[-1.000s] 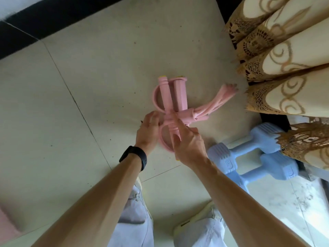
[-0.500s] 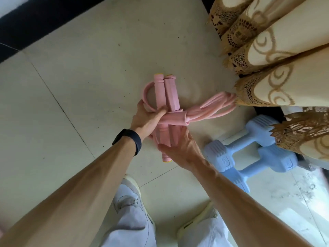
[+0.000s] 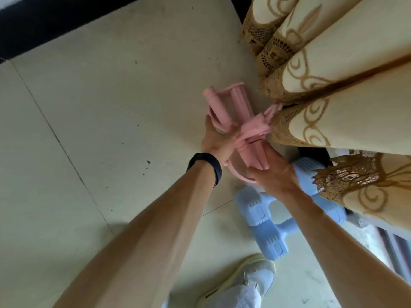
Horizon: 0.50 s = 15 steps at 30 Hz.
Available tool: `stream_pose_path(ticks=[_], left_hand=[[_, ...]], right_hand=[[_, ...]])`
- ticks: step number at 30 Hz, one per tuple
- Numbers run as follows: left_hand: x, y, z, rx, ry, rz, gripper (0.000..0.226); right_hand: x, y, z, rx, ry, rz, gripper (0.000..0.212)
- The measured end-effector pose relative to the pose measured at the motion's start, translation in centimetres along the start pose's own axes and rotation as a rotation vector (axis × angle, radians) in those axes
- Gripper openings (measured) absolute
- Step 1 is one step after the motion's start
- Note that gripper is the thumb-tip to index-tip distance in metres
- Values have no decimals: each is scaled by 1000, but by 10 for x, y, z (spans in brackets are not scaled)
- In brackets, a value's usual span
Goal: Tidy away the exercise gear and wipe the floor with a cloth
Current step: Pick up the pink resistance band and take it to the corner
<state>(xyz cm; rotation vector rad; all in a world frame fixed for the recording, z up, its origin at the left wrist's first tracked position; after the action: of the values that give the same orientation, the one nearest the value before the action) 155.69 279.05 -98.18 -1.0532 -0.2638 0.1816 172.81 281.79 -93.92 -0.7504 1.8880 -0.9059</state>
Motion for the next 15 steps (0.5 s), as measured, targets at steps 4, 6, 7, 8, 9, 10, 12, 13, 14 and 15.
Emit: stream_pose_path(ticks=[4, 6, 7, 8, 9, 10, 12, 13, 14, 15], left_hand=[[24, -3, 7, 106, 412, 137, 84], [25, -5, 7, 151, 557, 163, 79], [23, -3, 6, 155, 590, 147, 78], [20, -2, 7, 164, 618, 126, 78], [17, 0, 8, 172, 641, 98, 78], [15, 1, 8, 173, 645, 61, 78], [9, -2, 3, 127, 594, -31, 78], [5, -6, 0, 107, 579, -69, 77], [1, -12, -2, 96, 595, -96, 75], [-3, -20, -2, 96, 625, -114, 71]], right_hand=[[23, -17, 23, -104, -63, 130, 73], [41, -25, 27, -142, -76, 183, 68], [46, -28, 27, -152, -70, 212, 66], [49, -31, 28, -144, -55, 239, 64], [49, -32, 29, -131, -46, 262, 64], [47, -32, 29, -116, -51, 276, 65], [42, -30, 29, -84, -75, 275, 64], [40, -29, 28, -65, -85, 258, 63], [39, -30, 27, -38, -99, 230, 62], [38, -32, 25, -7, -121, 200, 61]])
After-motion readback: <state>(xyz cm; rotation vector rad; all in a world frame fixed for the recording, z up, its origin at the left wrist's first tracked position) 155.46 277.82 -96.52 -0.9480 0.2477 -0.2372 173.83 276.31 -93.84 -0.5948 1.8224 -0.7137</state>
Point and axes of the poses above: each hand's wrist, its own y-axis towards the middle knuckle, its own x-axis out of the palm, z = x × y, the point moved 9 cm from there along y, towards the middle knuckle, and after that the axes turned 11 degrees about -z, right-handed, at the moved point
